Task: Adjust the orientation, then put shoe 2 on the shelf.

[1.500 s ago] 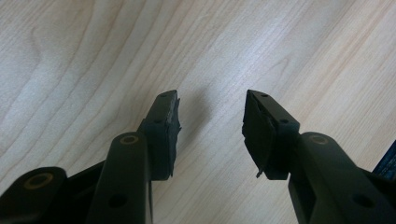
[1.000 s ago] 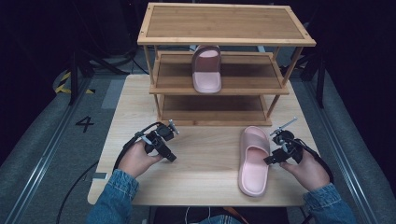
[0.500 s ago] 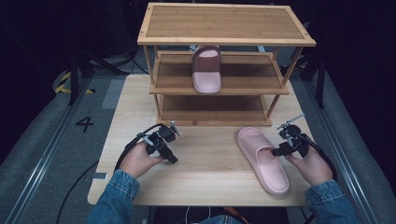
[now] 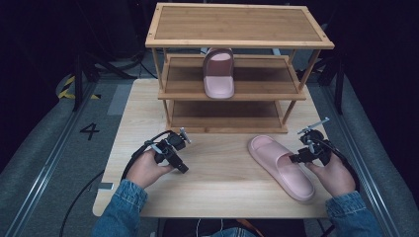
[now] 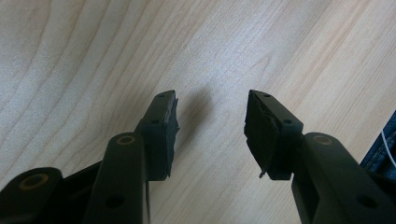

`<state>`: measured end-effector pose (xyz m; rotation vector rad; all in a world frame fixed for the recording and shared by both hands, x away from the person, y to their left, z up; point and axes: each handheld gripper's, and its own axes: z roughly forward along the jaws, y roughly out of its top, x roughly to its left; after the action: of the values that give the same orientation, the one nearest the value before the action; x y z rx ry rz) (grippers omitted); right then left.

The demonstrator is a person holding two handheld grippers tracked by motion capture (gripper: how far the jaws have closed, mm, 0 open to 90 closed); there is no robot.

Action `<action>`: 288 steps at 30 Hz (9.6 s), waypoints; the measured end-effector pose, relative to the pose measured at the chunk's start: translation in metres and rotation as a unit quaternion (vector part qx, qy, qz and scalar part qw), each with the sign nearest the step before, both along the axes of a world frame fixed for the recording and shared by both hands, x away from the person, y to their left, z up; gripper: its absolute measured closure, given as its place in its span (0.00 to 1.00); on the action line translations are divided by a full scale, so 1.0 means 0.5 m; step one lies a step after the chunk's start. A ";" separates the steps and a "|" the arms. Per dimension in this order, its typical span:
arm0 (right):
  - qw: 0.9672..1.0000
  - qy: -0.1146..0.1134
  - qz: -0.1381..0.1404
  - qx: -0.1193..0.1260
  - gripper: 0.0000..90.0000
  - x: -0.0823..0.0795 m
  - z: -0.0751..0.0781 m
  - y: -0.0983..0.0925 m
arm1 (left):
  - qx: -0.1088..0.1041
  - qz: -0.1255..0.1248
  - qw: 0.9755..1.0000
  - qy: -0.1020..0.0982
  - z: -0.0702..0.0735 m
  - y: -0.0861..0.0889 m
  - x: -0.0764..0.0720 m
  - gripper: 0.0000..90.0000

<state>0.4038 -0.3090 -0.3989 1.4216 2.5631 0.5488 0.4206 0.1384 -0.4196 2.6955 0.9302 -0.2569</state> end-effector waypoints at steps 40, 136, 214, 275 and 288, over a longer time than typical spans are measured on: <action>0.994 0.030 0.106 -0.015 0.93 -0.036 -0.002 0.131 | 0.018 0.018 1.000 -0.007 -0.005 0.010 0.006 0.54; 0.981 -0.158 0.095 -0.058 0.90 0.214 0.321 0.262 | -0.006 0.055 0.998 -0.003 -0.015 0.050 -0.012 0.50; 0.986 -0.100 0.110 0.076 0.86 0.124 0.294 0.160 | 0.005 0.050 0.999 0.008 -0.017 0.044 -0.014 0.50; 0.983 -0.108 0.119 0.087 0.75 0.124 0.270 0.183 | 0.001 0.050 0.999 0.008 -0.017 0.048 -0.012 0.49; 0.986 -0.116 0.086 0.084 0.57 0.078 0.265 0.068 | 0.002 0.059 0.998 0.003 -0.015 0.064 -0.020 0.49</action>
<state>0.4427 -0.2750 -0.2664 1.1107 2.5123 0.9174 0.4107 0.1702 -0.4271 2.6339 1.0872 -0.2380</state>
